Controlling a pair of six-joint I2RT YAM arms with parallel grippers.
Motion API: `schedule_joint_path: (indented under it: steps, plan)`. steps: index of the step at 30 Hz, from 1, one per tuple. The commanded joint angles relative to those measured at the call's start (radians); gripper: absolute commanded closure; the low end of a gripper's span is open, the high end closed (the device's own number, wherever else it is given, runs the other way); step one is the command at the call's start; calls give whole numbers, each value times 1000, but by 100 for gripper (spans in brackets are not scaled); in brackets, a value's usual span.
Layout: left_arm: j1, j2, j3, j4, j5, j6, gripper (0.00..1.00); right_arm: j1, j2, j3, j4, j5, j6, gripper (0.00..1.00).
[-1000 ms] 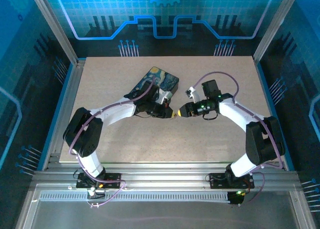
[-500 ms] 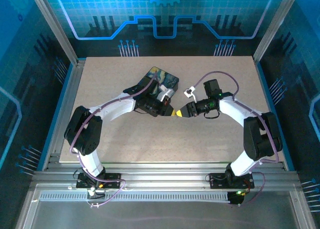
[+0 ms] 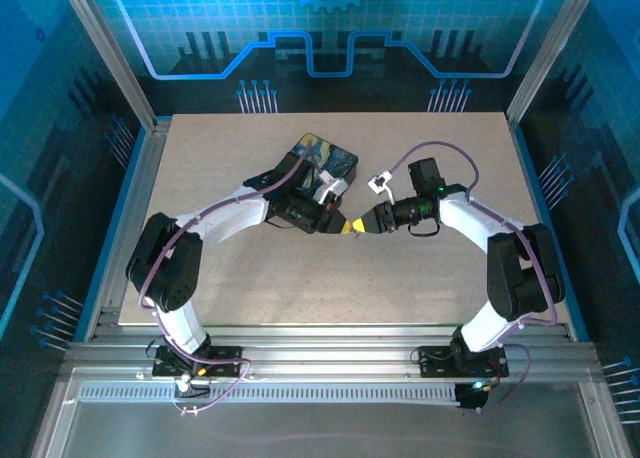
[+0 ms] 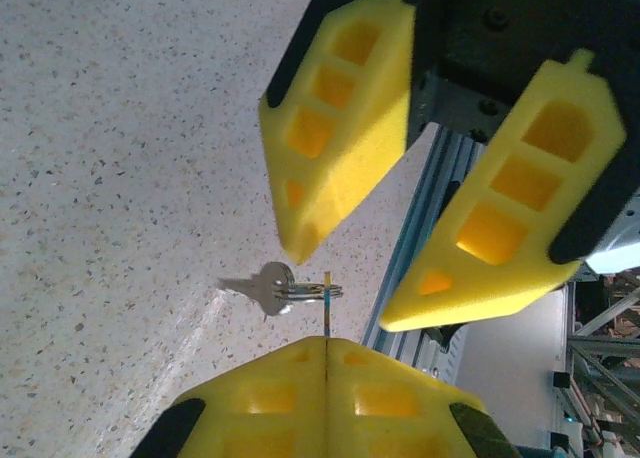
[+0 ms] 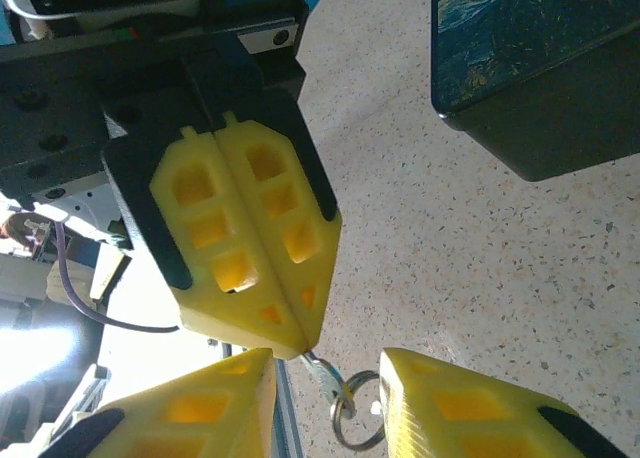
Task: Unlock the padlock with the key
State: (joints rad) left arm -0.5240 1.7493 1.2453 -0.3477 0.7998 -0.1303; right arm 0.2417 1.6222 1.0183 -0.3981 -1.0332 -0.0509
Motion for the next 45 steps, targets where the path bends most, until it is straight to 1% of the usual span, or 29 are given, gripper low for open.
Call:
schedule_joint_path:
  steps: [1, 9, 14, 18, 22, 26, 28, 31, 33, 40, 41, 42, 43, 44, 45]
  plan:
    - [12, -47, -17, 21, 51, 14, 100, -7, 23, 1, 2, -15, -18, 65]
    - [12, -50, -31, 44, 66, 1, 100, 16, 24, -9, 27, -59, -19, 71]
    - [15, -52, -31, 44, 68, 5, 100, 18, 13, -19, 28, -85, -30, 79]
    - [20, -52, -33, 58, 73, -4, 100, 19, 8, -20, 2, -105, -56, 82]
    - [24, -52, -38, 72, 78, -11, 100, 21, 9, -22, 1, -111, -55, 80]
    - [28, -57, -43, 79, 81, -16, 100, 25, 10, -24, -2, -112, -61, 81]
    - [28, -60, -47, 85, 84, -18, 100, 29, 8, -24, -3, -114, -64, 83]
    - [29, -55, -47, 86, 88, -17, 100, 32, 7, -28, 4, -128, -64, 89]
    - [28, -51, -49, 89, 87, -19, 100, 39, 4, -29, 1, -136, -72, 99]
    - [31, -39, -53, 107, 78, -29, 100, 45, -10, -54, 43, -112, -21, 100]
    - [34, -39, -52, 107, 64, -33, 98, 43, -12, -56, 53, -97, -5, 100]
    - [39, -39, -53, 109, 49, -42, 88, 41, -13, -58, 58, -81, 6, 100]
    - [47, -40, -57, 118, 39, -56, 76, 36, -12, -63, 73, -56, 32, 100]
    - [56, -44, -62, 128, 19, -73, 68, 27, -10, -67, 85, -28, 57, 100]
    - [63, -49, -67, 136, -1, -87, 66, 16, -7, -72, 101, -7, 82, 100]
